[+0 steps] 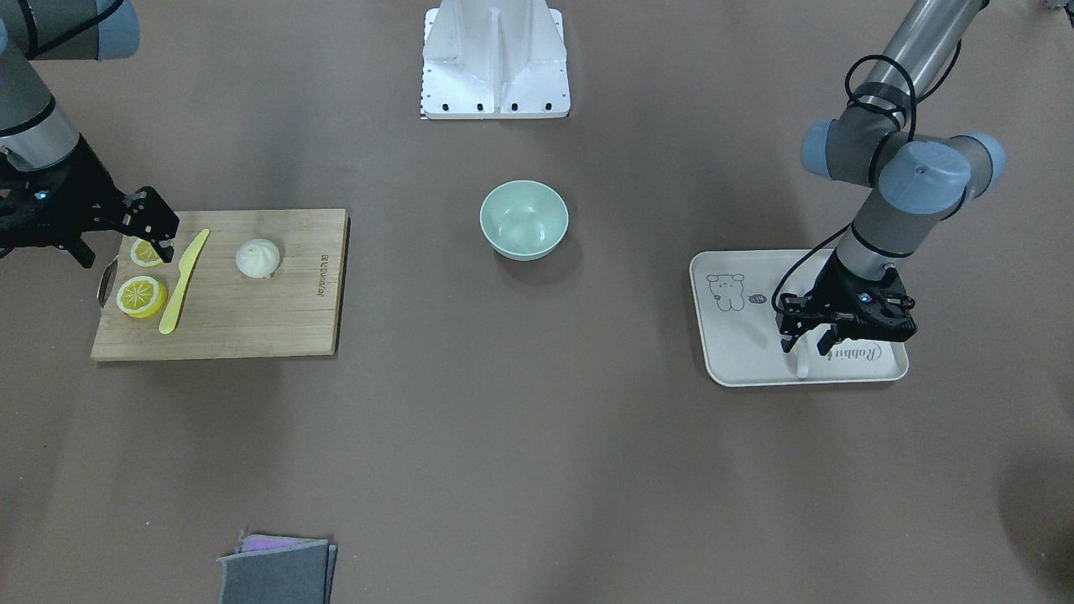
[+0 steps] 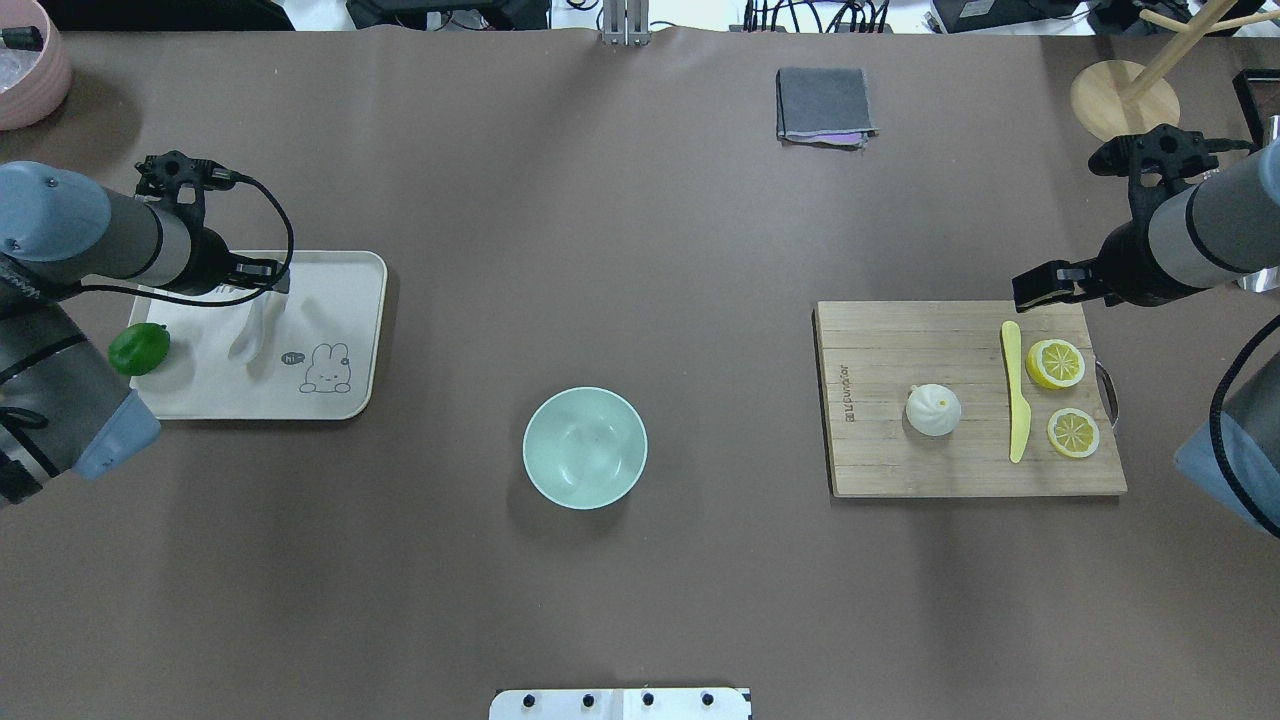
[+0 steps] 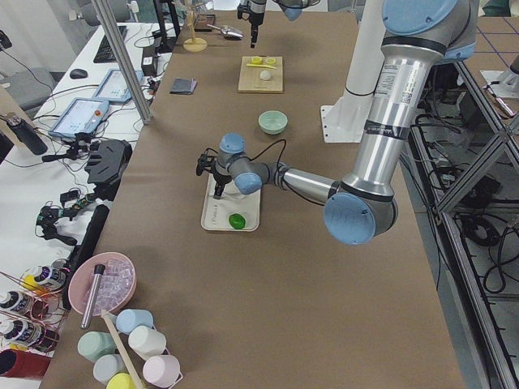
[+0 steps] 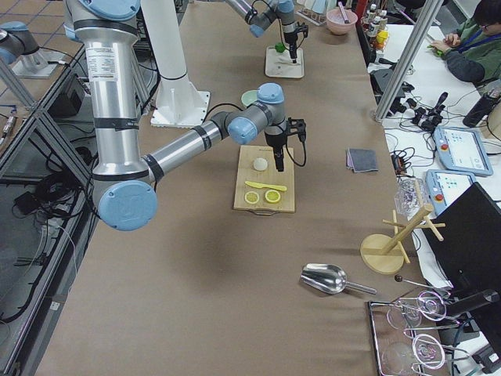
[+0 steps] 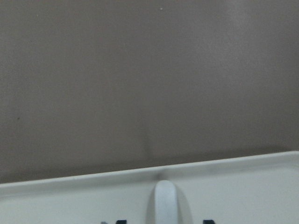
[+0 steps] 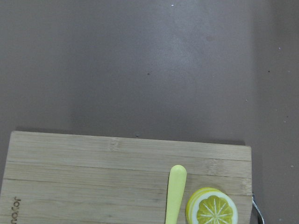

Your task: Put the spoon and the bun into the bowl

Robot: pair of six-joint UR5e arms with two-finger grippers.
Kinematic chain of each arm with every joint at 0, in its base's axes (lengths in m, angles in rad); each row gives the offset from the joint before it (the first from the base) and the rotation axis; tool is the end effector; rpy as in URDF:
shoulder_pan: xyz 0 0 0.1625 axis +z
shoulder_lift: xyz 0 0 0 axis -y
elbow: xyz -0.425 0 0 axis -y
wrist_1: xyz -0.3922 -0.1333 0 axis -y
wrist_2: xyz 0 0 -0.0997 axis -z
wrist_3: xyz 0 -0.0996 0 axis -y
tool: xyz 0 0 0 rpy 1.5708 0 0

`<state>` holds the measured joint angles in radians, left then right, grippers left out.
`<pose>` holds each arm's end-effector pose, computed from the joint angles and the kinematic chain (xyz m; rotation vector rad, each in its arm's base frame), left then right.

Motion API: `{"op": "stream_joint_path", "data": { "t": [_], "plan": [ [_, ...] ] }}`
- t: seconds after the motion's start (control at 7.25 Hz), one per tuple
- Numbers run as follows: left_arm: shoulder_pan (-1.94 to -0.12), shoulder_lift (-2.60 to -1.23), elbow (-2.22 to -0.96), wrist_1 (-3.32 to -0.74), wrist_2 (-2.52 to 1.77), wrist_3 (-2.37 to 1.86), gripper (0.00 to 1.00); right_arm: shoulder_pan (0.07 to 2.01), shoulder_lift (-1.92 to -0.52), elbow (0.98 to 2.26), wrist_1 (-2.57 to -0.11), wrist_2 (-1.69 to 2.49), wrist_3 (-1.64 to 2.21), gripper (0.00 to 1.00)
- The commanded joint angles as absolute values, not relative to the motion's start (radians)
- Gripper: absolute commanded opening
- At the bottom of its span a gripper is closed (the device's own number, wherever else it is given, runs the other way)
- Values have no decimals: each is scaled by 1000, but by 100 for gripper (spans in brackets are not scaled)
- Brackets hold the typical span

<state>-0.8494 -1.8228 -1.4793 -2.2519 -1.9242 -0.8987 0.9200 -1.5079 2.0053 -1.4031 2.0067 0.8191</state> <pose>0.3414 -0.5378 0.4993 0.3331 0.8313 -0.0166 -0.2337 -0.4575 0.4090 0.2039 -0.7494 0.0148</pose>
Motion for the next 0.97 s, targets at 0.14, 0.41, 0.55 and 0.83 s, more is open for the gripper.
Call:
{"op": "stream_joint_path", "data": {
  "t": [0.14,0.41,0.55,0.83],
  "plan": [
    [-839,-1822,-1471,-2253,-1917,-899,35,919,-1508,2005,-1404,2006,819,100],
    [-839,-1824,-1479,-2253,-1917,-899,0,919,-1508,2006,-1404,2006,819,100],
    [-839,-1827,-1506,-2253,-1921,-905,0,919,-1508,2006,-1402,2006,827,100],
    [-836,-1867,-1590,-2237,-1927,-1036,0,919,-1508,2008,-1404,2006,828,100]
  ]
}}
